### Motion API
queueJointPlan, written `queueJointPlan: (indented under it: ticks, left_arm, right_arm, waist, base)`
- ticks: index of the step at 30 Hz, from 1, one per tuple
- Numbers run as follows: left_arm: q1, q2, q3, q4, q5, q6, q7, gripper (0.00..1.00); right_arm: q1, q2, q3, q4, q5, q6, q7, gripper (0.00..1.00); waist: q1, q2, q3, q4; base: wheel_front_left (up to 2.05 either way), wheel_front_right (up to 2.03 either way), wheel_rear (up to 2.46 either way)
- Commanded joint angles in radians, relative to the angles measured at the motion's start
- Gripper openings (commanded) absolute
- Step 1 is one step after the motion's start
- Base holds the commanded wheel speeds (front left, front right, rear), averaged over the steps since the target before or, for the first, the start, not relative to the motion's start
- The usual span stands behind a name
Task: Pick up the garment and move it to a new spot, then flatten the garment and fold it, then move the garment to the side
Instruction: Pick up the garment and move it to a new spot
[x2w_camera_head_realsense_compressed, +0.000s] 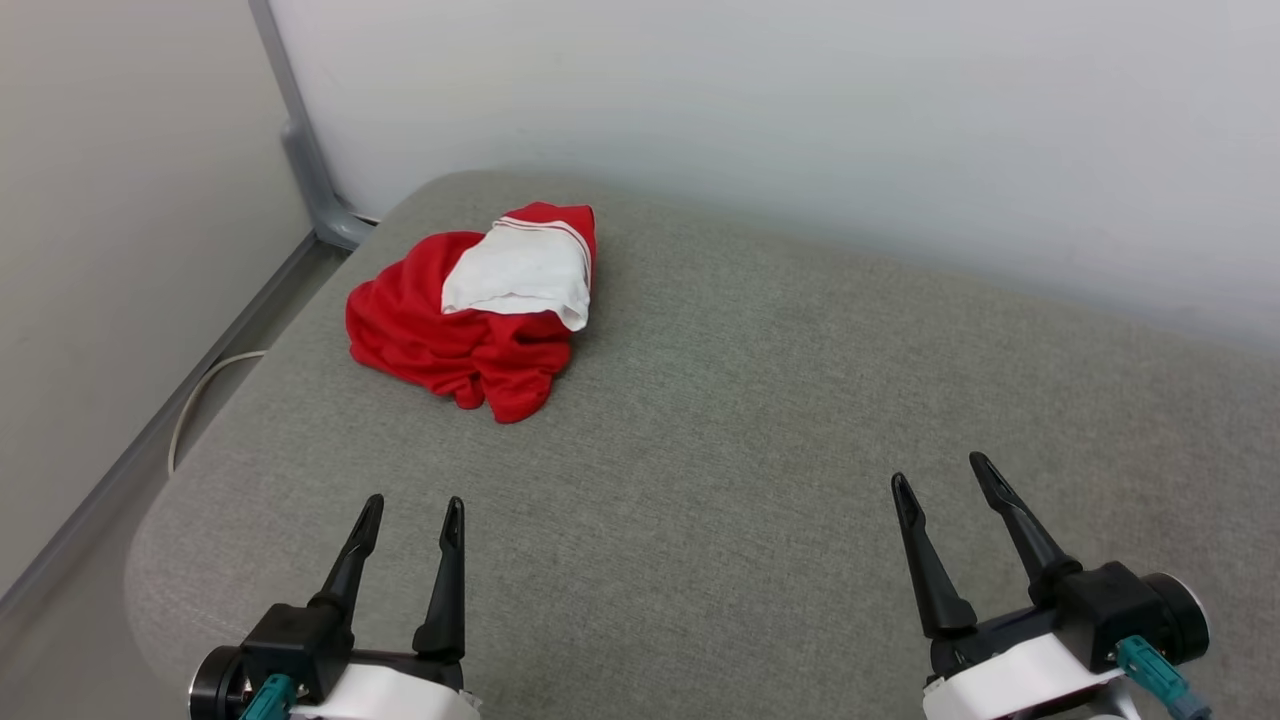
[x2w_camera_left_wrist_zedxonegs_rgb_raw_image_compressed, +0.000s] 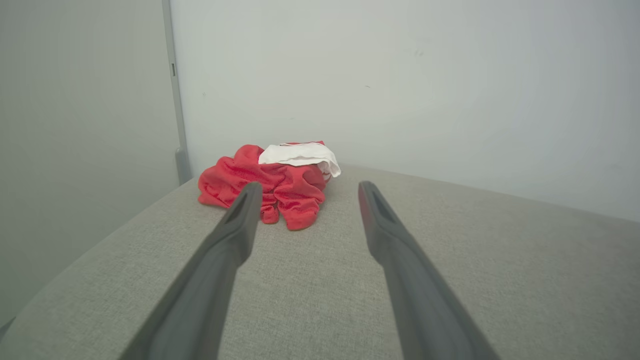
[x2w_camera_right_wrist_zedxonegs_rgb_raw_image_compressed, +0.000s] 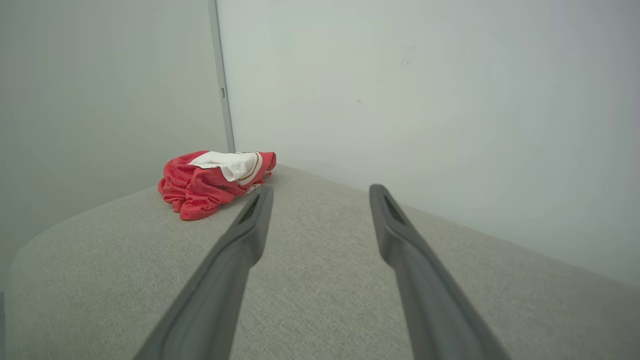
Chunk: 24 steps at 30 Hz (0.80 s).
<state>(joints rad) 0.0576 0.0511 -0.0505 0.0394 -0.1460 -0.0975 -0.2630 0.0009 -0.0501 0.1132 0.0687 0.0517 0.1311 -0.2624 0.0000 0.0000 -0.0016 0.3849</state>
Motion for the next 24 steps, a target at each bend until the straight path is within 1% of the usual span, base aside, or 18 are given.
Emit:
queueJointPlan:
  ticks: [1, 6, 8, 10, 12, 14, 17, 21, 22, 24]
  left_arm:
    - [-0.009, -0.001, 0.003, 0.006, -0.010, -0.008, -0.003, 1.00]
    - [-0.075, 0.003, -0.005, 0.051, -0.014, -0.025, -0.003, 1.00]
    - [-0.119, 0.021, -0.011, 0.090, -0.020, -0.028, -0.003, 1.00]
    - [-0.179, 0.041, -0.020, 0.149, -0.055, -0.031, -0.003, 1.00]
    - [-0.265, 0.083, -0.037, 0.190, -0.089, -0.033, 0.005, 1.00]
    - [-0.354, 0.142, -0.073, 0.222, -0.141, -0.033, 0.056, 1.00]
    - [-0.486, 0.250, -0.120, 0.251, -0.221, -0.033, 0.186, 1.00]
    - [-0.642, 0.397, -0.189, 0.290, -0.340, -0.033, 0.421, 1.00]
    - [-0.642, 0.397, -0.189, 0.290, -0.340, -0.033, 0.421, 1.00]
    - [-0.711, 0.461, -0.216, 0.302, -0.402, -0.033, 0.534, 1.00]
  right_arm:
    - [0.004, 0.000, 0.000, -0.006, -0.011, -0.001, -0.004, 1.00]
    - [-0.033, 0.000, -0.004, -0.022, -0.039, -0.001, -0.004, 1.00]
    - [-0.042, 0.000, -0.006, -0.029, -0.053, -0.001, -0.004, 1.00]
    - [-0.055, 0.000, -0.008, -0.035, -0.067, -0.001, -0.004, 1.00]
    - [-0.069, 0.000, -0.007, -0.041, -0.079, -0.001, -0.004, 1.00]
    - [-0.084, 0.000, -0.008, -0.046, -0.088, -0.001, -0.004, 1.00]
    - [-0.106, 0.000, -0.008, -0.052, -0.096, -0.001, -0.004, 1.00]
    - [-0.137, 0.000, -0.009, -0.062, -0.104, -0.001, -0.004, 1.00]
    - [-0.137, 0.000, -0.009, -0.062, -0.104, -0.001, -0.004, 1.00]
    - [-0.150, 0.000, -0.009, -0.067, -0.104, -0.001, -0.004, 1.00]
  waist:
    - [0.0000, 0.0000, 0.017, -0.013]
    - [0.0000, 0.0000, 0.087, -0.056]
    - [0.0000, 0.0000, 0.123, -0.078]
    - [0.0000, 0.0000, 0.161, -0.099]
    - [0.0000, 0.0000, 0.202, -0.123]
    - [0.0000, 0.0000, 0.242, -0.147]
    - [0.0000, 0.0000, 0.299, -0.185]
    - [0.0000, 0.0000, 0.368, -0.233]
    - [0.0000, 0.0000, 0.368, -0.233]
    - [0.0000, 0.0000, 0.398, -0.255]
  base:
    - [0.00, 0.00, 0.00]
    - [0.00, 0.00, 0.00]
    - [0.00, 0.00, 0.00]
    - [0.00, 0.00, 0.00]
    - [0.00, 0.00, 0.00]
    - [0.00, 0.00, 0.00]
    - [0.00, 0.00, 0.00]
    - [0.00, 0.00, 0.00]
    - [0.00, 0.00, 0.00]
    - [0.00, 0.00, 0.00]
